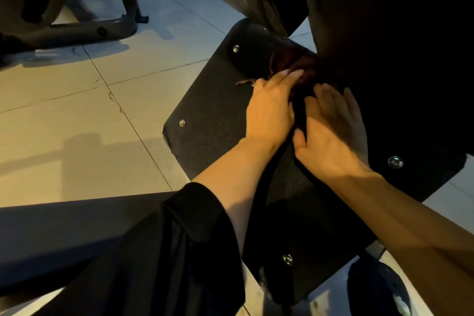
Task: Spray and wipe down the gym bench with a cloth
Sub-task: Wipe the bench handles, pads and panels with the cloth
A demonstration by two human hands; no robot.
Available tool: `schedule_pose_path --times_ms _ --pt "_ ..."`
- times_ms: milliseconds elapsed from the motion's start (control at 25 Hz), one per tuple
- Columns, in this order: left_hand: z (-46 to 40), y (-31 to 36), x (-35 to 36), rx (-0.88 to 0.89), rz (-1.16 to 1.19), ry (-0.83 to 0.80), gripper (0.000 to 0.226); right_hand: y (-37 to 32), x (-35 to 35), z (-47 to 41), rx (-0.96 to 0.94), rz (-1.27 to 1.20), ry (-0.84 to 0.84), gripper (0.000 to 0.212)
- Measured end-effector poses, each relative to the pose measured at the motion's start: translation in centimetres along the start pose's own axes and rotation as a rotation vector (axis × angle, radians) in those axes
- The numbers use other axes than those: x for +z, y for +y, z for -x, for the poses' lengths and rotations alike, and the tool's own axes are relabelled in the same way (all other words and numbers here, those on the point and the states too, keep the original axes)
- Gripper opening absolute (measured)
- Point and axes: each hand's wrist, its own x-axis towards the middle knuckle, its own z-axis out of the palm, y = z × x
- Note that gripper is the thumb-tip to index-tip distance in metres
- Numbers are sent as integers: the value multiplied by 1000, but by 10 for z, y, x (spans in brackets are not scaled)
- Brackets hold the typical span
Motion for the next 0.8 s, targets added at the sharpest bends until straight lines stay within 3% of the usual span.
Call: schedule_pose_path --times_ms 120,160,280,360,560,600,720,800 --pt "-8 -32 -12 -397 9 66 43 5 2 0 -30 -7 27 57" --pt "-7 -34 -13 -420 32 87 42 7 4 0 -51 -10 41 57" --pt "6 -7 -7 -55 21 57 48 10 10 -4 -108 10 34 59" --pt "0 -6 -2 52 -7 19 48 6 11 -10 -104 20 7 60" --pt "-27 -36 -10 -470 119 128 47 5 20 -15 -93 60 -13 68" --pt "-32 -34 -10 -487 154 131 49 6 20 -15 -112 65 -13 68" --pt "-42 -20 -6 -244 210 61 52 5 19 -12 -102 29 -11 67" --pt "-49 -29 -4 -191 247 20 54 1 17 -12 -96 23 -3 69"
